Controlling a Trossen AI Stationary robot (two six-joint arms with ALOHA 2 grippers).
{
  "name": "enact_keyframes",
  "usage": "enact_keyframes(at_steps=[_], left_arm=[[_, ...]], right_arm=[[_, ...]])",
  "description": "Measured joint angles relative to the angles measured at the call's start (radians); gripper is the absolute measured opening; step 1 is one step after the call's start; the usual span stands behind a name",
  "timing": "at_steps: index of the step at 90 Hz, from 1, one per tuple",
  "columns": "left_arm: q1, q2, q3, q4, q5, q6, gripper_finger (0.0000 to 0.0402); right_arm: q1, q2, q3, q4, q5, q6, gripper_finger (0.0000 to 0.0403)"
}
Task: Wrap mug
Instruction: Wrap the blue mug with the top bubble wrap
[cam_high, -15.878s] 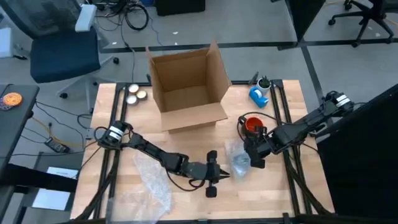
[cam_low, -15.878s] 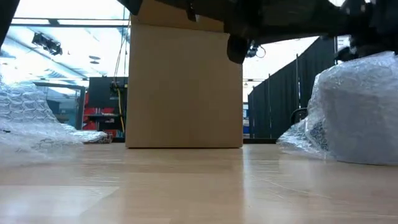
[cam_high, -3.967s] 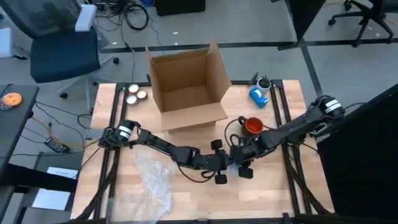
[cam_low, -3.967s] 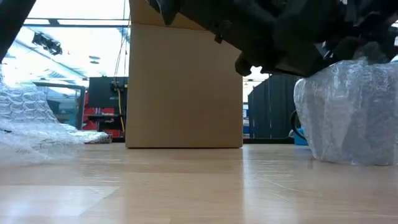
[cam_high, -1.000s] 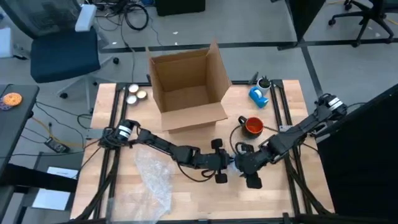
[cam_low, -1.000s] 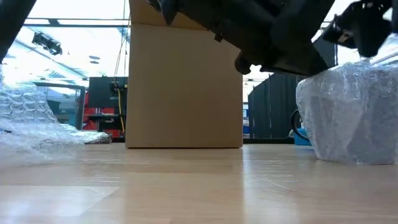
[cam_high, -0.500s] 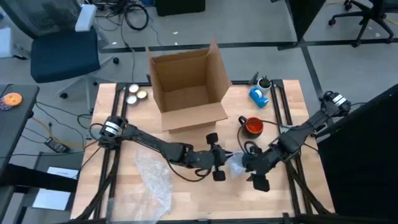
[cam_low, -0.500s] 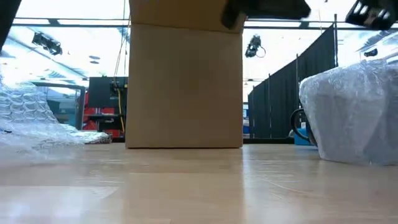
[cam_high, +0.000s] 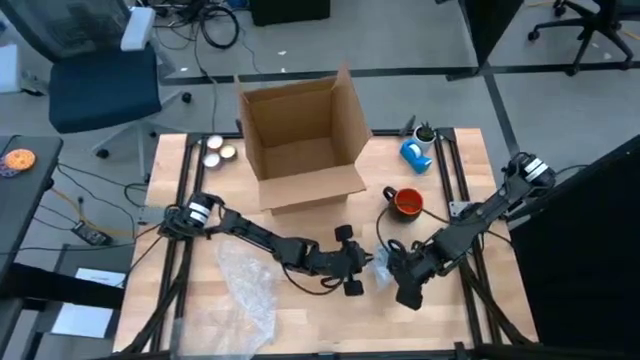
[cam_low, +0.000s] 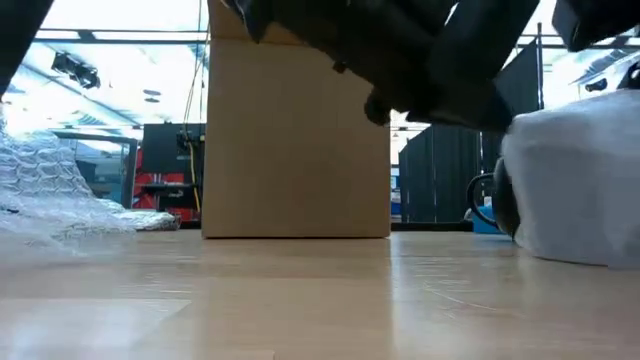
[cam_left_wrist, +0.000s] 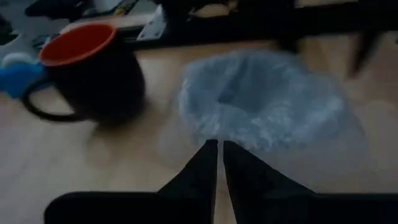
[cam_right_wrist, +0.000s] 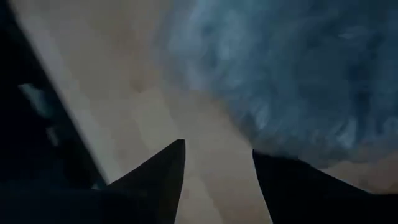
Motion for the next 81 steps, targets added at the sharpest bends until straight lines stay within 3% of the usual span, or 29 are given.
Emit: enact_keyframes(at_steps=[28,51,68,81], left_arm=[[-0.069,0.0,0.0,-0.021,0.01,0.045,0.0015],[-0.086,-0.019,0.0,-0.071,-0.091,0.092,0.0015],[0.011,-0.026,0.002,-0.173,-0.089,-0.023,0.0015],[0.1,0.018,0.001,-0.069,0.023,-0.021,0.0015]], right_arm=[[-0.077,-0.002,0.0,-0.285,0.133,-0.1,0.0166],[-0.091,-0.002,0.052,-0.398,0.088,-0.14,0.0166],[-0.028,-0.002,0.092,-0.309,-0.039,0.002,0.0166],[0.032,0.0,0.064,-0.125,0.038,0.162,0.0166]])
